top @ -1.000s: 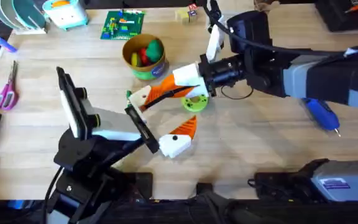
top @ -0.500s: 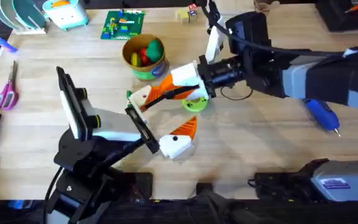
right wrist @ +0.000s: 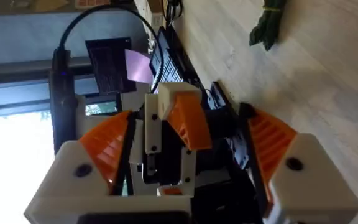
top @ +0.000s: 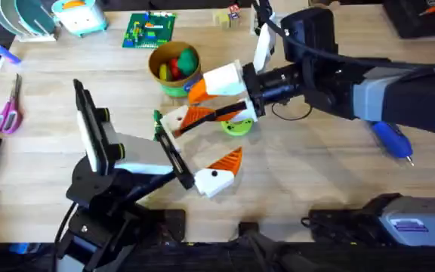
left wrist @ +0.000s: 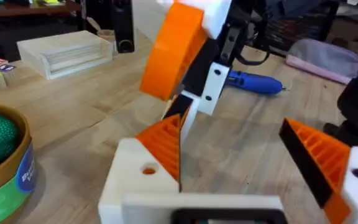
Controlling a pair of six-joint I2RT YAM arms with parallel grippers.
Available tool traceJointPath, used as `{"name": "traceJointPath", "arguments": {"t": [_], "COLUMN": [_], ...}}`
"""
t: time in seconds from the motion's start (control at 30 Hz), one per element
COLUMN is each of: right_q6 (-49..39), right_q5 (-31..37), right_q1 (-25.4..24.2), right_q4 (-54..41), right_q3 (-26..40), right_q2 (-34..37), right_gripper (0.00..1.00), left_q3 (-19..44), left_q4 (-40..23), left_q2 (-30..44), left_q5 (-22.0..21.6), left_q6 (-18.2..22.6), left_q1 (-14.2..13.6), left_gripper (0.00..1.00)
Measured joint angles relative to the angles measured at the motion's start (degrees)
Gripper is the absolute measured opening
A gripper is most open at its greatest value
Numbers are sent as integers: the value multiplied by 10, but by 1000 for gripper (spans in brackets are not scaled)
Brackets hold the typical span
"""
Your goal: Pick up the gripper from the table and insert it into the empty holder that is missing its gripper. Then pick up a screw, insert it into the mounting hole, and use the screwdriver to tighten it. Finally, clean up the table by picking up the vegetable and placing it into the bucket.
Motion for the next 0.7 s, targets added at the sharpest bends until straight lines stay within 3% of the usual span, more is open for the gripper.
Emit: {"name": "traceJointPath", "arguments": {"t": [0.13,0.37,0.5,0.7], "right_q6": [-27,-111,-198,-399], "right_q5": [7,37,77,216], "right_q1": [-17,-96,-123,-126], "right_q4": [-12,-26,-143,-379], "right_q3": [0,0,12,57], "right_q2": [0,0,-11,-93], "right_gripper": [963,975,980,986], "left_q3": [0,0,0,0], "left_q4": [0,0,0,0], "left_q2": [0,0,0,0], "left_q5": [2,4,4,4], "left_q6": [0,0,0,0], "left_q1": [0,0,0,0], "left_gripper": [992,992,992,992]}}
